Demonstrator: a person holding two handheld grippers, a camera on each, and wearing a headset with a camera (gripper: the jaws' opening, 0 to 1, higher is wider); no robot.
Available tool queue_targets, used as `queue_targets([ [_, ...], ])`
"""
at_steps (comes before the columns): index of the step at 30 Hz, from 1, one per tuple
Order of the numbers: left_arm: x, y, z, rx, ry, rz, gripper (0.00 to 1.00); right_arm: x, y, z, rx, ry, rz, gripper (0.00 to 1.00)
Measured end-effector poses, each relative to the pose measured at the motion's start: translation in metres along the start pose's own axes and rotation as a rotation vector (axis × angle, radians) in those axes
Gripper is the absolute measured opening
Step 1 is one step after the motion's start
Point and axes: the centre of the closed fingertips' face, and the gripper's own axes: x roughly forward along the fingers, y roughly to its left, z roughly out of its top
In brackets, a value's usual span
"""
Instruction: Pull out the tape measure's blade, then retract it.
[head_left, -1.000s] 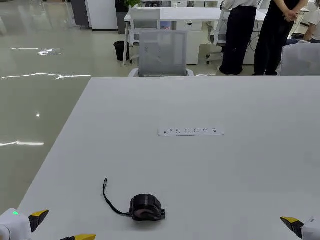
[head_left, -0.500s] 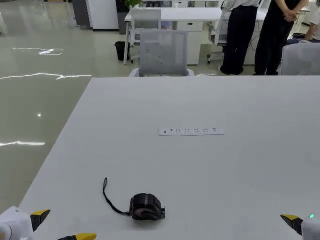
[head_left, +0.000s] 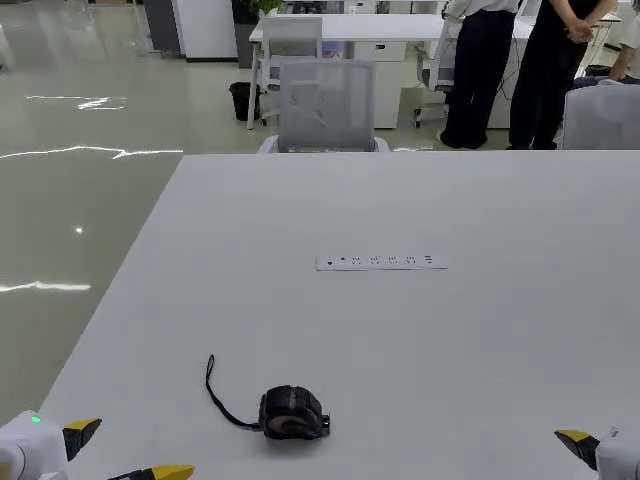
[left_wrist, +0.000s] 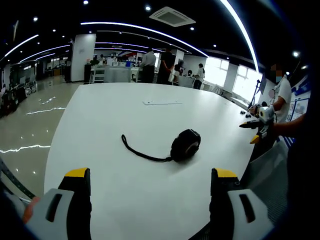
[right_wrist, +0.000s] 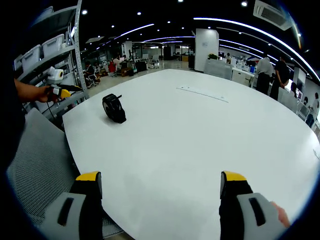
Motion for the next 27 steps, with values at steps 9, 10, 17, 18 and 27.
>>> queue_targets([
  [9, -0.0001, 0.0015, 0.0012, 0.0, -0.009, 0.004, 0.99, -0.0037, -0.0069, 0.0036, 0.014, -0.019, -0.016, 1.0],
  [10, 0.0001, 0.0006, 0.0006, -0.001, -0.008, 0.002, 0.99, -0.0039, -0.0063, 0.0041, 0.014, -0.019, -0.016, 1.0],
  [17, 0.0011, 0.0013, -0.0023, -0.001, -0.005, 0.001, 0.99, -0.0034, -0.0059, 0.0046, 0.027, -0.02, -0.014, 1.0],
  [18, 0.0011, 0.0014, -0.0023, 0.0, -0.004, 0.001, 0.99, -0.0031, -0.0068, 0.0046, 0.026, -0.022, -0.018, 1.0],
  [27, 0.0005, 0.0026, -0.002, -0.001, -0.008, 0.007, 0.99, -0.0035, -0.0066, 0.0057, 0.037, -0.025, -0.02, 1.0],
])
